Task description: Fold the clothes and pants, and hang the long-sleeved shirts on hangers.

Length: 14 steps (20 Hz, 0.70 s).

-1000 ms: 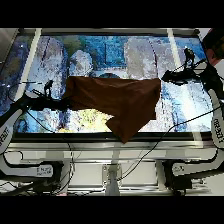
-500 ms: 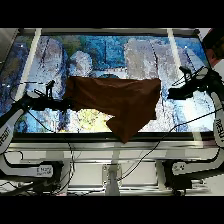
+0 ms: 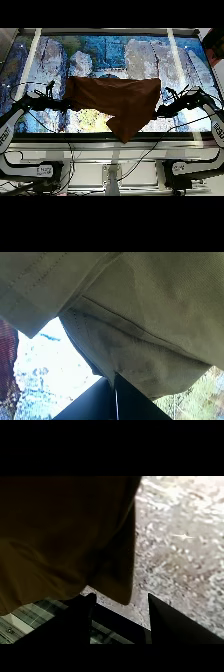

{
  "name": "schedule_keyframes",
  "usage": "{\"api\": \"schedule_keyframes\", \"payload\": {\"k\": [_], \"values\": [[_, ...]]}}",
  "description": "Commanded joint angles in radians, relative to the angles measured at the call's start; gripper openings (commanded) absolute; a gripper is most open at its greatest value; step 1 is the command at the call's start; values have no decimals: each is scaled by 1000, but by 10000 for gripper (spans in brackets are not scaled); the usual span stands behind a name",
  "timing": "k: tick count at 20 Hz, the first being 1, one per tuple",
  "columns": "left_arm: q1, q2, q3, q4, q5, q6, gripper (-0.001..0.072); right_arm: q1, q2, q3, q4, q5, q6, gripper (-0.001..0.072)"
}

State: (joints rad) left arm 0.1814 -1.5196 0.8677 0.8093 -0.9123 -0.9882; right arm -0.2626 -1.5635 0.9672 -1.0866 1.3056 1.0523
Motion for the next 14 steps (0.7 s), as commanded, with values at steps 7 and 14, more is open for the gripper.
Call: {"api": "schedule_keyframes", "payload": {"k": [7, 14], "values": [[-1, 0, 1, -10, 0, 0, 16, 2, -2, -44, 39, -164, 12, 257], [-1, 0, 1, -10, 0, 0, 17, 2, -2, -54, 36, -166, -1, 10]]}}
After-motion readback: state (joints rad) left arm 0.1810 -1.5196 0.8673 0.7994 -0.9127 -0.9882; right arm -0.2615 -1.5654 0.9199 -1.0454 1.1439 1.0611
